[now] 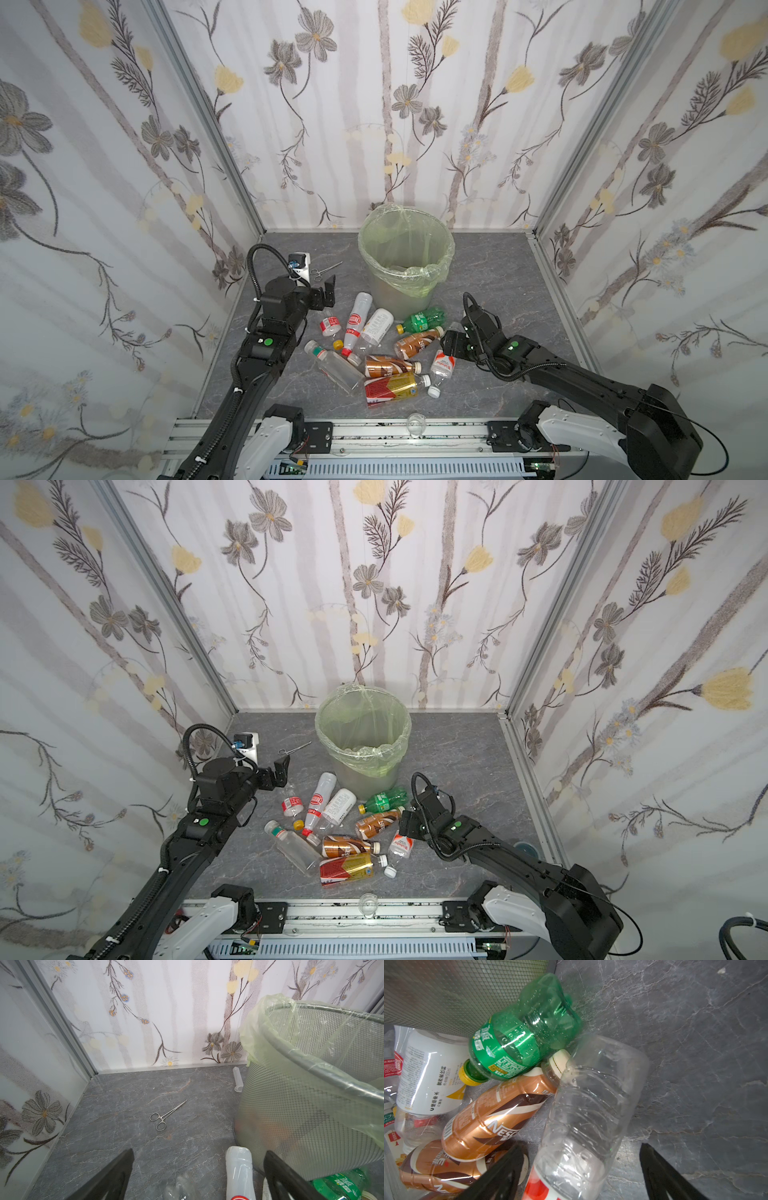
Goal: Put the plastic bottles in the bin
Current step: 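Move the right gripper down to the clear crumpled water bottle, then close the right gripper on the clear water bottle's body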
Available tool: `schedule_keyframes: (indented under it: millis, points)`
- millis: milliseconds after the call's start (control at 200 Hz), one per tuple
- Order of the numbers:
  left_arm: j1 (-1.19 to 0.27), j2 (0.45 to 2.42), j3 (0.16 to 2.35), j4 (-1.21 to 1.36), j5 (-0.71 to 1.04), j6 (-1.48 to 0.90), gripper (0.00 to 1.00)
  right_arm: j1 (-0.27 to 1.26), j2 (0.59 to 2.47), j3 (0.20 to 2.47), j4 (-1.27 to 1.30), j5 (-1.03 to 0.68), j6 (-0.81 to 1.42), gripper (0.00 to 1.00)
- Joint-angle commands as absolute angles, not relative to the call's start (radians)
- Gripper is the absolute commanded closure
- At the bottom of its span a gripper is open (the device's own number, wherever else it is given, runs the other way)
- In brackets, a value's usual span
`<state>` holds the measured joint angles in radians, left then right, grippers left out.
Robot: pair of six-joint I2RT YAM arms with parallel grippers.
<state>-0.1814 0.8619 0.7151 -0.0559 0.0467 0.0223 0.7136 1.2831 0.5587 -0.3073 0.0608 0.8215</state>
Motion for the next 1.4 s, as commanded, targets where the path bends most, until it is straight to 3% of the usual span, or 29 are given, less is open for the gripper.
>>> schedule_keyframes:
  millis: [0,505,1394]
  points:
    - [-0.179,0.862,0.712,-0.034,0.047,0.018,0.00,0.718,1.315,0.555,-0.220,0.061,0.842,0.12]
    - [-0.179,0.861,0.712,-0.034,0.043,0.020,0.00,0.719,1.440,0.566,-0.237,0.122,0.780,0.18]
    - [-0.179,0.856,0.712,-0.034,0.044,0.017,0.00,0.675,1.326,0.702,-0.506,0.384,0.586,0.43]
